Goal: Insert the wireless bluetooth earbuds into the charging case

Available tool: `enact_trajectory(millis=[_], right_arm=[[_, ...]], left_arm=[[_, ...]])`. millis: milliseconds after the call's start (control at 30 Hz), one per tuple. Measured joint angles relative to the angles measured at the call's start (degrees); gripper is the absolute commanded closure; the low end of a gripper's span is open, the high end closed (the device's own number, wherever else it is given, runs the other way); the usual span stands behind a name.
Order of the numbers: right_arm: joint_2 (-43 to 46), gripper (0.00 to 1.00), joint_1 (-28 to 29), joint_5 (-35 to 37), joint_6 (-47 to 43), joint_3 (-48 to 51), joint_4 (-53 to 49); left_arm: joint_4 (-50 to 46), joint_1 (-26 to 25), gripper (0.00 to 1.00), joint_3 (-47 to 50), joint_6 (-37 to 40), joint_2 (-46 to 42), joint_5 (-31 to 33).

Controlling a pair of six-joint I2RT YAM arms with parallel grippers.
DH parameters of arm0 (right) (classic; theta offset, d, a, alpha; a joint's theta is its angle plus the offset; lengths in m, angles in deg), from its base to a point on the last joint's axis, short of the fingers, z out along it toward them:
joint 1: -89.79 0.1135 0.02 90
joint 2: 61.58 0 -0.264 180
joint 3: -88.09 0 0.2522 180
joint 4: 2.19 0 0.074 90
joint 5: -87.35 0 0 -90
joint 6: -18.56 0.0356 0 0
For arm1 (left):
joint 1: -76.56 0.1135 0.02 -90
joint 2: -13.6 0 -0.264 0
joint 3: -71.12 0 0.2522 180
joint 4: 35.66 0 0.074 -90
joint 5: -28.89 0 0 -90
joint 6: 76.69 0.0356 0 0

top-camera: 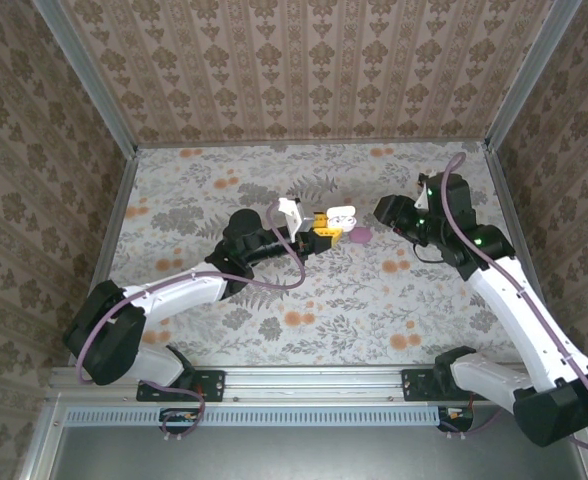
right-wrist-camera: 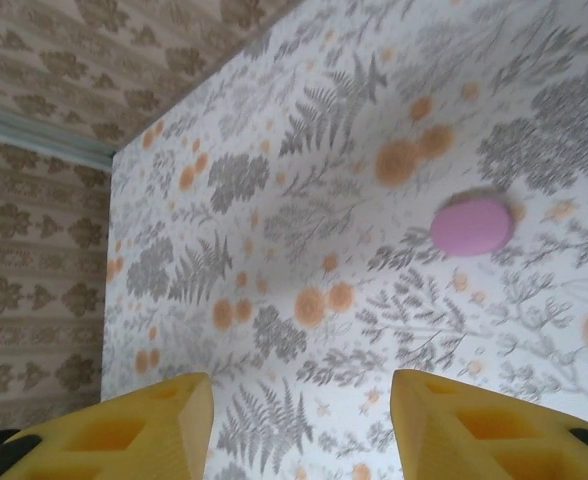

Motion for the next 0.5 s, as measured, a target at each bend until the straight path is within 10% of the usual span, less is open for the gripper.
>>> enact_trajectory(millis=[500], right_arm=[[-7.54,0.42,0.0,-15.61,-1.11,-5.64,-0.37]], left_arm=[[-3.06,0.0,0.83,-1.22,0.9,0.11,-4.72]])
